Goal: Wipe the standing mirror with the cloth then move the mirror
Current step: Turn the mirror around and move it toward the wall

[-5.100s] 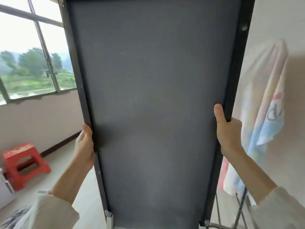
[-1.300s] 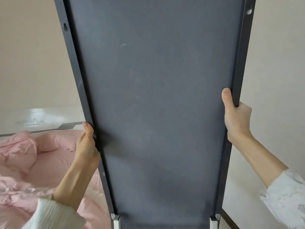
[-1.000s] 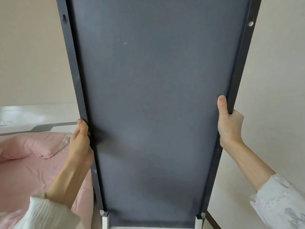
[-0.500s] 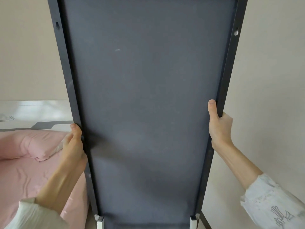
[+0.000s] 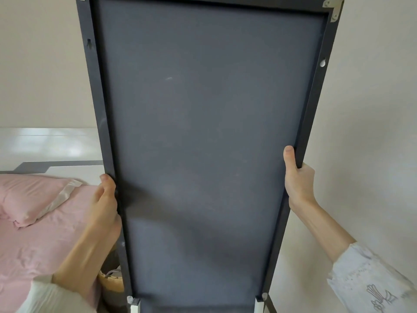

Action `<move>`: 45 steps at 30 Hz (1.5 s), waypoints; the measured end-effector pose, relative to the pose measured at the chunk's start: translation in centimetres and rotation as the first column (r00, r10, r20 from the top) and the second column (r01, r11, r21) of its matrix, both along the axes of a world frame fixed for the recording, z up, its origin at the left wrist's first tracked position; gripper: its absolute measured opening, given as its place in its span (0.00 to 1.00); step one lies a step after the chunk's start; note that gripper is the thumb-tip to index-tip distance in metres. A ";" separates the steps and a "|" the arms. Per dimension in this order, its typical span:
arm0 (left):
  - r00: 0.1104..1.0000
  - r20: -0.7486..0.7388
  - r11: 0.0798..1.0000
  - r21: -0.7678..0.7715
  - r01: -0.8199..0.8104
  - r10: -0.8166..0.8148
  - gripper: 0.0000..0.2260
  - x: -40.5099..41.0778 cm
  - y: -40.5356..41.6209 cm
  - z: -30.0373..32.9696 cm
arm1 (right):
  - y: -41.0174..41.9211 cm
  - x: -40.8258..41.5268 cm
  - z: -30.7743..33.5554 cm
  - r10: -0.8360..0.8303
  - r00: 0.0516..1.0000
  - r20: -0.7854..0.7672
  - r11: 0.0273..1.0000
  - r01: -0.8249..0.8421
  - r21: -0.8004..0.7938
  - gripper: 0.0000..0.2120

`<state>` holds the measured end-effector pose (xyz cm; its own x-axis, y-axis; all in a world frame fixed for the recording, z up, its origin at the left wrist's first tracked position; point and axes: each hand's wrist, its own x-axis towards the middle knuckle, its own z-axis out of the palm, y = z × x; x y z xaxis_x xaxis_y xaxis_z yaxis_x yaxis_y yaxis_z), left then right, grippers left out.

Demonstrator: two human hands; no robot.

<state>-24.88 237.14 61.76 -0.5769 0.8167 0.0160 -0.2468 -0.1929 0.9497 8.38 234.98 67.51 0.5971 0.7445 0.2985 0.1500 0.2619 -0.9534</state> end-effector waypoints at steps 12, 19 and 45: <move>0.957 0.103 0.962 -0.030 -0.271 0.272 0.17 11.7 7.1 -1.0 | 17.0 9.5 -1.2 0.316 0.948 0.033 0.947 -0.313 -0.069 0.26; 0.931 0.083 0.934 -0.066 -0.350 0.355 0.19 14.0 8.8 -2.8 | 22.7 9.9 -1.0 0.453 0.890 0.048 0.890 -0.448 -0.086 0.25; 0.963 0.037 0.964 0.020 -0.267 0.266 0.15 12.7 10.5 -6.5 | 26.4 8.5 -6.1 0.484 0.872 0.071 0.865 -0.465 -0.188 0.24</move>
<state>-12.13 247.62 55.21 -0.7739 0.6333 0.0104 -0.2156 -0.2788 0.9358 16.87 261.34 61.36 0.1286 0.9723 0.1952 0.1542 0.1748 -0.9724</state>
